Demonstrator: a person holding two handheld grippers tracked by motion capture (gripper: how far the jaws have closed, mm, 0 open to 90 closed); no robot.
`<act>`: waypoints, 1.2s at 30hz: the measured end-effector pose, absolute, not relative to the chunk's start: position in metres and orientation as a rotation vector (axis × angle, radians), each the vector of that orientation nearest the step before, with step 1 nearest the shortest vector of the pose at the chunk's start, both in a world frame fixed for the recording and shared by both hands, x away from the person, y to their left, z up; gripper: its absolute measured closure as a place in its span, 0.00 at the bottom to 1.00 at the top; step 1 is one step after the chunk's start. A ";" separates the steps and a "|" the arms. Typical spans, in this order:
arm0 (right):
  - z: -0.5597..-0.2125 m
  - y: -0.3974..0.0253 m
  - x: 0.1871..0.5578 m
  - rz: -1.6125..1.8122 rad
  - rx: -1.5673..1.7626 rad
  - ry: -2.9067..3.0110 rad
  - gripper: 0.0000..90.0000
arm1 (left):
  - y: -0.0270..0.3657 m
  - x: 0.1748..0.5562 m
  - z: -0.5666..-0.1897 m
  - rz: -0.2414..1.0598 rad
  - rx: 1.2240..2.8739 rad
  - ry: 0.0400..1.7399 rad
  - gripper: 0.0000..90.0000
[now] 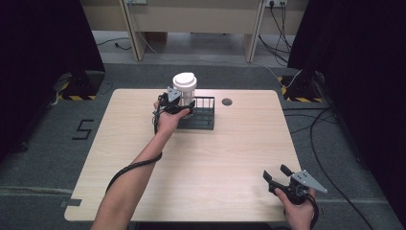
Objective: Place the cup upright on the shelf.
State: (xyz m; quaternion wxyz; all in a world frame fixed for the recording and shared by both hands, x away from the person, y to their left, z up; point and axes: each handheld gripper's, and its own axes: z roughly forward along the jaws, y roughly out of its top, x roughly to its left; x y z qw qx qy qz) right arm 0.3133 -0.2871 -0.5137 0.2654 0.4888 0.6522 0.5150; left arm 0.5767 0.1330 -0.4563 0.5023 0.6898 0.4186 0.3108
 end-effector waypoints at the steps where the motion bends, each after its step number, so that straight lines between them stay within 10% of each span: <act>1: -0.514 -0.287 0.313 1.391 1.320 1.762 0.23 | 0.133 0.576 -0.456 0.752 1.669 1.010 0.19; 36: -0.514 -0.286 0.314 1.381 1.312 1.770 0.23 | 0.144 0.559 -0.444 0.767 1.704 1.009 0.16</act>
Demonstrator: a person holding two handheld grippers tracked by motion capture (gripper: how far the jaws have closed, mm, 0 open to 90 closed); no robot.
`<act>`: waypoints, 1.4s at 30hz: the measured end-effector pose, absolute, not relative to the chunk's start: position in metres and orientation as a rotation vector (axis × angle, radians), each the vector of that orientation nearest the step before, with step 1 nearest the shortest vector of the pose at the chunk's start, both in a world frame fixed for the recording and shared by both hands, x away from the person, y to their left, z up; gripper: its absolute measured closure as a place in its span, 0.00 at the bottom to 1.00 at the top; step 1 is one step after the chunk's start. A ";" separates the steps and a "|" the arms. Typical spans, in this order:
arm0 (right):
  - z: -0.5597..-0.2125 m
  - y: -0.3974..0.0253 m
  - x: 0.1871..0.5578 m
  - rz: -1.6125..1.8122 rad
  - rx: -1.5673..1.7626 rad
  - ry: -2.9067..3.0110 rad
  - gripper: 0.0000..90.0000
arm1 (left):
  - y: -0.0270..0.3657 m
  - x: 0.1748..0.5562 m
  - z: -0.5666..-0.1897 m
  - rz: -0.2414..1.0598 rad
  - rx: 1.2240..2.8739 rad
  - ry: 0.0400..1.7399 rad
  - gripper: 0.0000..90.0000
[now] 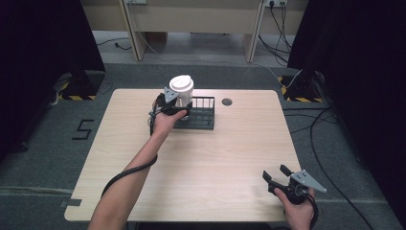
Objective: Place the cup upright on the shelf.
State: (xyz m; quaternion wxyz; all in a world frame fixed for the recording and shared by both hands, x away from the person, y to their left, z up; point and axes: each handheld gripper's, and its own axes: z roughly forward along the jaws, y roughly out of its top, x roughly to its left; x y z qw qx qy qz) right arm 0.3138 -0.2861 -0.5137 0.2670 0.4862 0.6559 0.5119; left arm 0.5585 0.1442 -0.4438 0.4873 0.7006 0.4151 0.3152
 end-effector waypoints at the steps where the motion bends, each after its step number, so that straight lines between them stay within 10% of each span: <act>1: -0.514 -0.286 0.314 1.382 1.313 1.771 0.23 | 0.145 0.557 -0.444 0.766 1.704 1.008 0.16; 42: -0.514 -0.285 0.314 1.374 1.315 1.770 0.23 | 0.223 0.426 -0.467 0.737 1.746 0.955 0.16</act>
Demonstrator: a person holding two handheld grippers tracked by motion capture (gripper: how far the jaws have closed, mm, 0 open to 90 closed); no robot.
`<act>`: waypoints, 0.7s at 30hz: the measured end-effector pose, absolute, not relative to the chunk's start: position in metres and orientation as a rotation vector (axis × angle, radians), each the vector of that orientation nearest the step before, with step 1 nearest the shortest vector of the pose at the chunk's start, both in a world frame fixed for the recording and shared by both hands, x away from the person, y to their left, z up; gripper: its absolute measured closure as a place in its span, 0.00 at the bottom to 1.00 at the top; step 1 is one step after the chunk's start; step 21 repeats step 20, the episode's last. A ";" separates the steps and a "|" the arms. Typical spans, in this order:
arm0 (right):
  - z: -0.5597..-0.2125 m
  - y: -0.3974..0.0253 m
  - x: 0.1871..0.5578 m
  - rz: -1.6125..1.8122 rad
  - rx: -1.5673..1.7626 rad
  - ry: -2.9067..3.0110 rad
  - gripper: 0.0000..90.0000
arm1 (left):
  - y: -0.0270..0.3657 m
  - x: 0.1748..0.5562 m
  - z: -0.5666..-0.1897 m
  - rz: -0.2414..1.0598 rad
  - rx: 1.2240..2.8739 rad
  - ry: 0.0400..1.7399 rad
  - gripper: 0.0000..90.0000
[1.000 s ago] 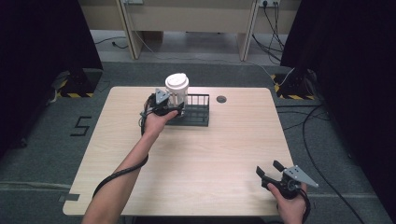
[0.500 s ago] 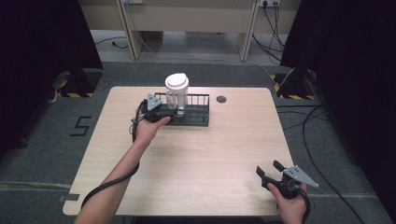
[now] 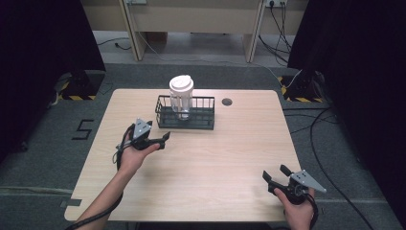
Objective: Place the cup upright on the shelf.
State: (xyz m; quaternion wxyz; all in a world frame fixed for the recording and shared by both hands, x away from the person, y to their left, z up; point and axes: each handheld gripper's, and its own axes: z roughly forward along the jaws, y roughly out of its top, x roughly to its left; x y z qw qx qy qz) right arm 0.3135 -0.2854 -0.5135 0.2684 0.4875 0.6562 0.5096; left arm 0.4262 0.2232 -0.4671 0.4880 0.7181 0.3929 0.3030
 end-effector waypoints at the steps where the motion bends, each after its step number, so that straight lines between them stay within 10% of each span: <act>1: -0.514 -0.285 0.314 1.373 1.315 1.770 0.23 | 0.227 0.419 -0.469 0.738 1.750 0.955 0.16; 21: -0.513 -0.285 0.314 1.368 1.314 1.782 0.23 | 0.249 0.353 -0.498 0.726 1.725 0.971 0.17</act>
